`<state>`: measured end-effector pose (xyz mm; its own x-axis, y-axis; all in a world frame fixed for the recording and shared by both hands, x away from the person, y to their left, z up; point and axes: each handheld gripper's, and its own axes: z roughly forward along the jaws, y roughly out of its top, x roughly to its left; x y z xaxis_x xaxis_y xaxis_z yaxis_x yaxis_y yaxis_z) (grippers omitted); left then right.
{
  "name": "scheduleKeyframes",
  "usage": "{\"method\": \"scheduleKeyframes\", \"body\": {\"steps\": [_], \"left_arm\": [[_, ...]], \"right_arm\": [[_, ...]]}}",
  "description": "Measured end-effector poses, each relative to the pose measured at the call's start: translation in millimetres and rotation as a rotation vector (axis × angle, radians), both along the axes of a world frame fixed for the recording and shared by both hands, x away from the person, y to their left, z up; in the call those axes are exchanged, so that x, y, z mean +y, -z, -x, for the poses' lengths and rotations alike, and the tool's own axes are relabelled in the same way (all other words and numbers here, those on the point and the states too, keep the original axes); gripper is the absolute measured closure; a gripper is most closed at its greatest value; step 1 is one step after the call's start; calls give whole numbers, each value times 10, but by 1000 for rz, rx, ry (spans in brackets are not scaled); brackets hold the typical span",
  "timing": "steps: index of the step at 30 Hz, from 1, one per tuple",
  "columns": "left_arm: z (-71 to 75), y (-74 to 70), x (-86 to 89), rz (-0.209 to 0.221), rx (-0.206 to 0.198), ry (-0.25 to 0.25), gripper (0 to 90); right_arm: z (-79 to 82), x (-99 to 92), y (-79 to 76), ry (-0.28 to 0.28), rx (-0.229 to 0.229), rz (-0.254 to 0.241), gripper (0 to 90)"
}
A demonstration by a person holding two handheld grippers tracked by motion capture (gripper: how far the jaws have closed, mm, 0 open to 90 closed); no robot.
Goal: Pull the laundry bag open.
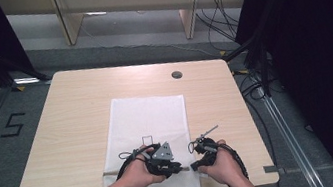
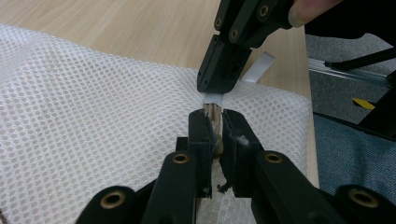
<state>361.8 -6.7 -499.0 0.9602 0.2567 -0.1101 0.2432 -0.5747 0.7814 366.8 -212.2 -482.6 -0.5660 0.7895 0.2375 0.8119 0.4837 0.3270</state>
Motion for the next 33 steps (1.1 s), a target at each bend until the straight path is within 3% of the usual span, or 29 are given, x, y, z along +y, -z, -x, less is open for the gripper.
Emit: {"method": "scheduleKeyframes", "body": {"steps": [26, 33], "left_arm": [[-3, -39, 65, 6, 13, 0, 816], [-5, -38, 66, 5, 16, 2, 816]], "right_arm": [[-6, -5, 8, -1, -8, 0, 900], [3, 1, -2, 15, 9, 2, 900]]}}
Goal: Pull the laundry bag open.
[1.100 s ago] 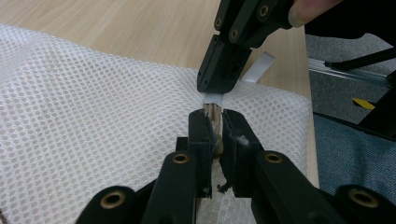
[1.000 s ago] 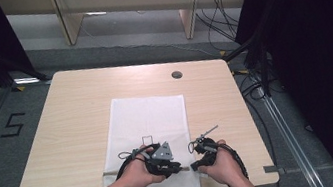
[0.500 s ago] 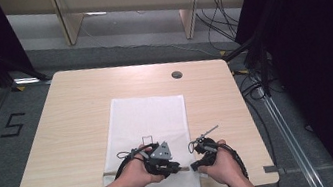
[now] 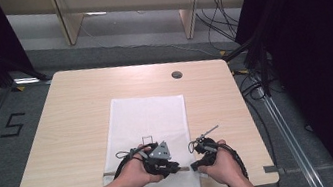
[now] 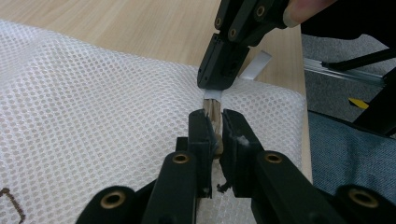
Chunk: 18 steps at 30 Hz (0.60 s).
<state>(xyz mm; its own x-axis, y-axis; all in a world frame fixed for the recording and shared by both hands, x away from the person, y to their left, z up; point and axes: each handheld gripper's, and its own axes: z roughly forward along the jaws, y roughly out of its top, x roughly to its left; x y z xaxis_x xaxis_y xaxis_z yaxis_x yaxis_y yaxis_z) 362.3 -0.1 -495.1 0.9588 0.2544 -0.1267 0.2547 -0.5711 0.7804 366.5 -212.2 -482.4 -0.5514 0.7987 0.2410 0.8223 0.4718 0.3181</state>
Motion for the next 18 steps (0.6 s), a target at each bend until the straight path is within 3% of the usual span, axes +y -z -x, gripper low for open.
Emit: {"method": "scheduleKeyframes", "body": {"steps": [2, 8, 16, 17, 18], "left_arm": [[1, -1, 0, 0, 1, 1, 816], [-7, -23, 24, -5, -11, 9, 816], [-4, -26, 29, -6, -2, 6, 816], [-3, -37, 39, -11, -1, 2, 816], [-5, -39, 42, -9, -3, 4, 816]], "right_arm": [[15, 14, -14, 21, 29, -2, 900], [-5, -2, 7, -11, -15, -1, 900], [-4, -1, 7, -9, -13, -1, 900], [10, 11, -8, 13, 17, -2, 900], [10, 11, -8, 12, 16, -1, 900]]}}
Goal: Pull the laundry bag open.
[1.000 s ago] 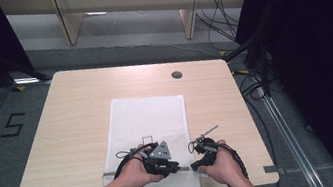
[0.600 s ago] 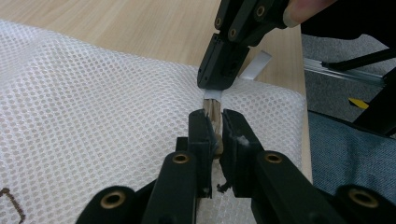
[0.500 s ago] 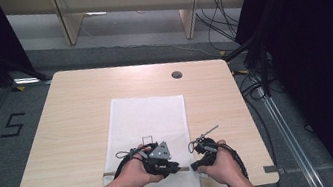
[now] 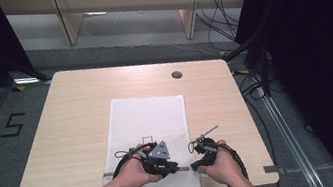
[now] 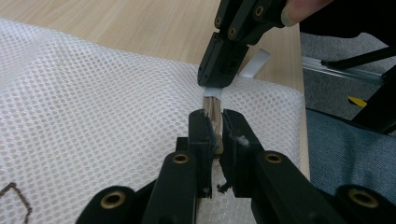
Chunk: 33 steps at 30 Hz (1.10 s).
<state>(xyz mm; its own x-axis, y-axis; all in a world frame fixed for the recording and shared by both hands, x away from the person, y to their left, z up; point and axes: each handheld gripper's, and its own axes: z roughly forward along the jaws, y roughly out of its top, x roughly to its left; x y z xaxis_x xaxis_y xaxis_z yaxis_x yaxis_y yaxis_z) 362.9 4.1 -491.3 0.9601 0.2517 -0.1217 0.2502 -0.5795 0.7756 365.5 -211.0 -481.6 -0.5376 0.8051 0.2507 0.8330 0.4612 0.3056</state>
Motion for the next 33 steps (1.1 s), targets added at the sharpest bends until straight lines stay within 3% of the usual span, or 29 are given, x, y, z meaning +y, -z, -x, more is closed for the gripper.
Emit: {"method": "scheduleKeyframes", "body": {"steps": [1, 33], "left_arm": [[0, 2, 5, 3, 0, -1, 816], [3, -20, 21, -1, -1, 4, 816]], "right_arm": [[-14, -11, 11, -19, -26, -1, 900], [-8, -2, 15, -11, -30, -3, 900]]}}
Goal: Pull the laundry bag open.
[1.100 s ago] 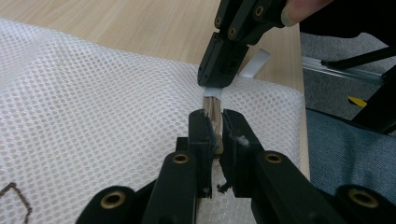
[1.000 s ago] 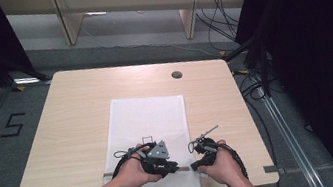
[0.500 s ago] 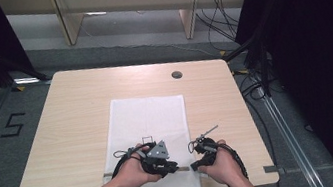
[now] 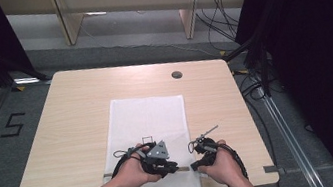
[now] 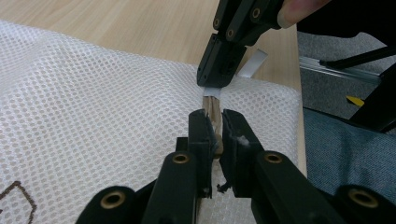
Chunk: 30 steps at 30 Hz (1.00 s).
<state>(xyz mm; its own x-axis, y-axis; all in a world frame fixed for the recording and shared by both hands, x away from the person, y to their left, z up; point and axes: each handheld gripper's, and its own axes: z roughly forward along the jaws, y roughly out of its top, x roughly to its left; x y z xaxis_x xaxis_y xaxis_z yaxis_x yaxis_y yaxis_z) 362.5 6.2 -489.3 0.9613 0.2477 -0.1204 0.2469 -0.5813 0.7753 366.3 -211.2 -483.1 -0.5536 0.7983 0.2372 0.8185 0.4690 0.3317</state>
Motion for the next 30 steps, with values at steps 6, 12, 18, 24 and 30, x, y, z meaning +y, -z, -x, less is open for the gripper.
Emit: {"method": "scheduleKeyframes", "body": {"steps": [6, 12, 18, 24, 30], "left_arm": [[3, -8, 16, 10, 0, -4, 816], [4, -15, 19, 3, -4, -2, 816], [6, -17, 17, 7, -3, -2, 816], [2, -29, 26, 3, -7, 3, 816], [-7, -50, 26, 14, -15, 12, 816]], "right_arm": [[-1, 1, -3, 0, 3, 3, 900], [3, 4, -10, 3, 9, 12, 900], [0, 3, -12, -3, 7, 11, 900], [-8, -2, -2, -16, -1, 9, 900], [-1, 2, -11, 0, 7, 11, 900]]}}
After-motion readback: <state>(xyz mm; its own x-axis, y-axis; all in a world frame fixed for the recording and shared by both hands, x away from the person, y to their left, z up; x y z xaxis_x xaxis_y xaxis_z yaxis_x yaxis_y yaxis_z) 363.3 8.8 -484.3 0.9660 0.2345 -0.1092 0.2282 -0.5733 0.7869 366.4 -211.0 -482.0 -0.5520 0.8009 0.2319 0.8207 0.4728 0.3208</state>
